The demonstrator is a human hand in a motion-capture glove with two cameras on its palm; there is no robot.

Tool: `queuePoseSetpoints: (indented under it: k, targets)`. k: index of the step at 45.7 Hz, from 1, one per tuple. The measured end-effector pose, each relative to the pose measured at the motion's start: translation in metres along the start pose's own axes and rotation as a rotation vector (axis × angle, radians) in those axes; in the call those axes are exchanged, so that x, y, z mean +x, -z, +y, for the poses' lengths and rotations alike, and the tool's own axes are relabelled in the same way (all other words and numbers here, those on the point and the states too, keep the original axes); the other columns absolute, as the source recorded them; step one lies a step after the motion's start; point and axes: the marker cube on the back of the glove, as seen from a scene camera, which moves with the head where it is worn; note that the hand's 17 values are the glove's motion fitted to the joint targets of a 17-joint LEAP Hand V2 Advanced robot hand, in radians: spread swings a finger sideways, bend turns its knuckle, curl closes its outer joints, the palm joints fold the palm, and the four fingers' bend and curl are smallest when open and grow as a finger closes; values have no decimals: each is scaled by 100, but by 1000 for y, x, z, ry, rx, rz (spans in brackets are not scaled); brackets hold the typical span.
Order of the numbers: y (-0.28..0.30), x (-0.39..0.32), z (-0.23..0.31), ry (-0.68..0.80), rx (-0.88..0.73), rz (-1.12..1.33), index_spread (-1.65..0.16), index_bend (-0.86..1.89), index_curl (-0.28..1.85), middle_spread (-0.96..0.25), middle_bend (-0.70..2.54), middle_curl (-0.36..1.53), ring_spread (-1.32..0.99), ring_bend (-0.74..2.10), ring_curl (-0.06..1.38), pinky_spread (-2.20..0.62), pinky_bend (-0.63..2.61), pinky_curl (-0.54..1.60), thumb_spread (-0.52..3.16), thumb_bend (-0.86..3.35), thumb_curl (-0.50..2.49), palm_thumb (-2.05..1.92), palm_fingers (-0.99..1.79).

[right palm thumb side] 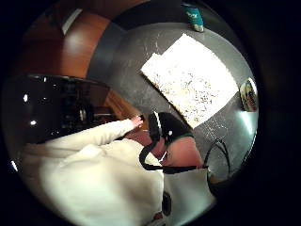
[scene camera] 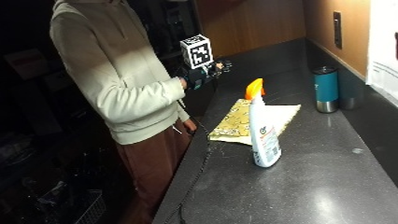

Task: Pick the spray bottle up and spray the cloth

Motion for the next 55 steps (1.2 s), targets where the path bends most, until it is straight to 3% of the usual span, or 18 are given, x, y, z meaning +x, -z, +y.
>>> queuePoseSetpoints:
  k: [15, 37, 55]
  targets:
    - [12, 20, 15, 2, 76, -24, -39, 26, 21, -6, 22, 16, 6, 20, 8, 20, 27, 17, 86, 20, 22, 58, 18]
    - [25, 95, 65, -78, 199, -51, -41, 17, 28, -8, 19, 25, 2, 22, 17, 20, 25, 26, 98, 5, 33, 69, 25]
    - [20, 177, 107, -207, 411, -201, -35, 17, 30, -8, 24, 31, -2, 22, 21, 18, 20, 29, 98, -2, 38, 75, 42]
